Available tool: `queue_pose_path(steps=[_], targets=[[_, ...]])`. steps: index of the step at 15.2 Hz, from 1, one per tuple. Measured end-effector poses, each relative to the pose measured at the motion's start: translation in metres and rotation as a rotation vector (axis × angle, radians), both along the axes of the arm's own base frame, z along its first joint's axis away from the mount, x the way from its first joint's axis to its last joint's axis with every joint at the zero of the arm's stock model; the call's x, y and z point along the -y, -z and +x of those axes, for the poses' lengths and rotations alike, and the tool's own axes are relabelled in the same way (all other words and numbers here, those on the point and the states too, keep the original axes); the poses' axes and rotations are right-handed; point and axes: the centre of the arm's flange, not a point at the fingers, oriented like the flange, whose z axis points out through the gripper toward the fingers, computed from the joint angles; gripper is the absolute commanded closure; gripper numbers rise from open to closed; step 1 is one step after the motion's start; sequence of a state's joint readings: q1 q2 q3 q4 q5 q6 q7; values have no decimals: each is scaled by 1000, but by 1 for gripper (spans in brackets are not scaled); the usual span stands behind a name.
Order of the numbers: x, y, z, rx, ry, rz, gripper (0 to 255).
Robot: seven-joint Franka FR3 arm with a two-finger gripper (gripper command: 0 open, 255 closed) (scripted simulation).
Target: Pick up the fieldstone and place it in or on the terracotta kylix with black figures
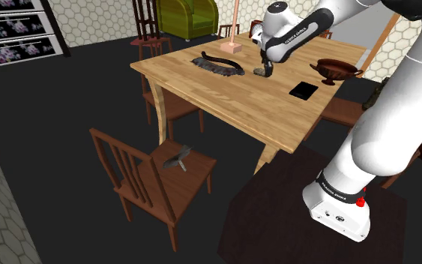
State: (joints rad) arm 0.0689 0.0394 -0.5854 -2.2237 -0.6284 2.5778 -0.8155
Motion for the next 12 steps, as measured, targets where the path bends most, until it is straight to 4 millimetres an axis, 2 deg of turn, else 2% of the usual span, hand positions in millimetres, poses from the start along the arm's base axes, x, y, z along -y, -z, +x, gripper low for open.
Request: queue_pose_path(steps=[3, 9, 12], targets=[[-8, 7, -33, -40, -87, -138, 0], [6, 31, -33, -48, -109, -170, 0], [11, 36, -32, -48, -109, -170, 0]])
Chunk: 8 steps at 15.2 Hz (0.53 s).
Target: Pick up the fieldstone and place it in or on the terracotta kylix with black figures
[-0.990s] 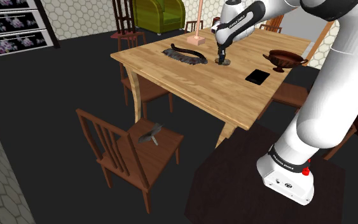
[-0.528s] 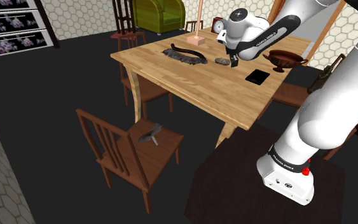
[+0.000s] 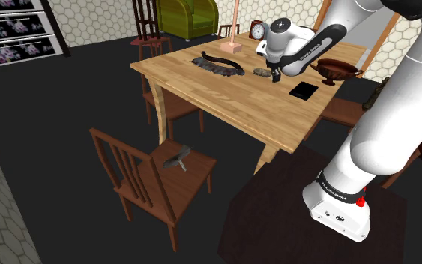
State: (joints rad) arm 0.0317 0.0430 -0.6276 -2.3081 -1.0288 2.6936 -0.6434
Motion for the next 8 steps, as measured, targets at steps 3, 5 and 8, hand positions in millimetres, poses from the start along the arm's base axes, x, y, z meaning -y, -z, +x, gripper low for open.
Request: queue_pose_path(steps=[3, 5, 8], targets=[[0, 1, 0, 0, 0, 0, 0], [0, 1, 0, 0, 0, 0, 255], [0, 1, 0, 0, 0, 0, 255]])
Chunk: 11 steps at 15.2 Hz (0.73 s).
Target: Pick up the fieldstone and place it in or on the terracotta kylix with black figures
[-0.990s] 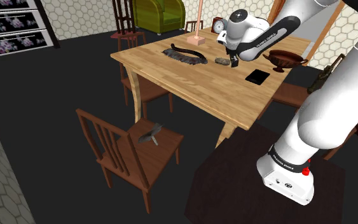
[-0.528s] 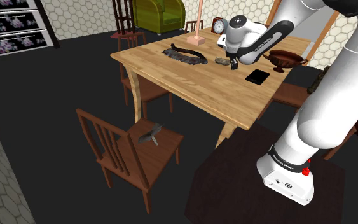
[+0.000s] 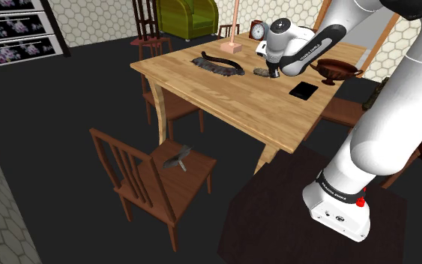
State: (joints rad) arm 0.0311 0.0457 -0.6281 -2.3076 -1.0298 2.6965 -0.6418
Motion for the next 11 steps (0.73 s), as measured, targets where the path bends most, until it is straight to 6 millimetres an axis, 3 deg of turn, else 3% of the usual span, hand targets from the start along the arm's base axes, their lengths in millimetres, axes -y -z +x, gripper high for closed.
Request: queue_pose_path(steps=[7, 11], targets=[[0, 0, 0, 0, 1, 0, 255], [0, -16, -1, 0, 0, 0, 255]])
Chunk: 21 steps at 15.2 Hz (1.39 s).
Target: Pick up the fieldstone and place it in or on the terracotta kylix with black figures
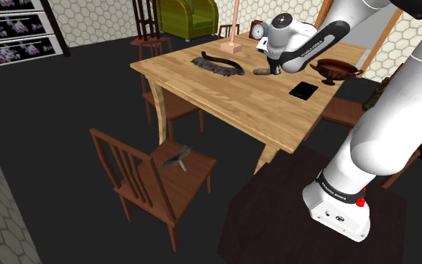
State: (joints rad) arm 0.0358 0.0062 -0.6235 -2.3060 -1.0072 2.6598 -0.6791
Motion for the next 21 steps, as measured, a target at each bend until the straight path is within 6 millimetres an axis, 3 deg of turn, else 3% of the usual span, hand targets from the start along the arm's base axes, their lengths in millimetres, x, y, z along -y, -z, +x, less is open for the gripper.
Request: queue_pose_path(steps=[14, 15, 16, 17, 18, 21], targets=[[2, -73, 0, 0, 0, 0, 255], [2, -74, 0, 0, 0, 0, 0], [2, -73, 0, 0, 0, 0, 0], [16, -81, 4, -7, 9, 6, 0], [44, -93, 11, -55, 23, 35, 0], [47, -92, 18, -67, 24, 99, 0]])
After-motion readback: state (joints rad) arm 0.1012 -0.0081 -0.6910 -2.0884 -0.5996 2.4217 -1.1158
